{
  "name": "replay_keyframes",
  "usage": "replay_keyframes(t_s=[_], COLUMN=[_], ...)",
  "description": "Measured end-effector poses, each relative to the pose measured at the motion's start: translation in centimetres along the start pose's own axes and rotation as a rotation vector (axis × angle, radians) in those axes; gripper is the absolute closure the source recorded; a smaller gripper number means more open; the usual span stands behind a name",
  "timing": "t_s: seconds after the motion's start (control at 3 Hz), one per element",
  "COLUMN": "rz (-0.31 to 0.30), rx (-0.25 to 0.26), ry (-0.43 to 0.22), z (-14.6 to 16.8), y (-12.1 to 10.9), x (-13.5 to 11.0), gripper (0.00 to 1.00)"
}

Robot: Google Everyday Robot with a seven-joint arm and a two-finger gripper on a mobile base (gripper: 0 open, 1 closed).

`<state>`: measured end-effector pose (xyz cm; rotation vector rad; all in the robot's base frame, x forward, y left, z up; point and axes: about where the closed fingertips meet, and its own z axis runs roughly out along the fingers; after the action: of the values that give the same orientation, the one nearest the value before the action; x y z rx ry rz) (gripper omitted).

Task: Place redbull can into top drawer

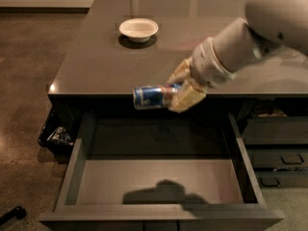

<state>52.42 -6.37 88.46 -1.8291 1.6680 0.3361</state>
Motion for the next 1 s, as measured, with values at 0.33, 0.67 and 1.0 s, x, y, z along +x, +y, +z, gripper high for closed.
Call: replay_keyframes(t_s=[0.33,0.67,1.0], rz=[0.076,0.075,0.103], rx=[0.011,0.011,0.016], ry=[-0.081,-0.081,-0.088], z=[2.1,2.1,3.9], y=[4.4,4.4,5.3], x=[2.0,2.0,3.7], gripper=[1.0,1.0,1.0])
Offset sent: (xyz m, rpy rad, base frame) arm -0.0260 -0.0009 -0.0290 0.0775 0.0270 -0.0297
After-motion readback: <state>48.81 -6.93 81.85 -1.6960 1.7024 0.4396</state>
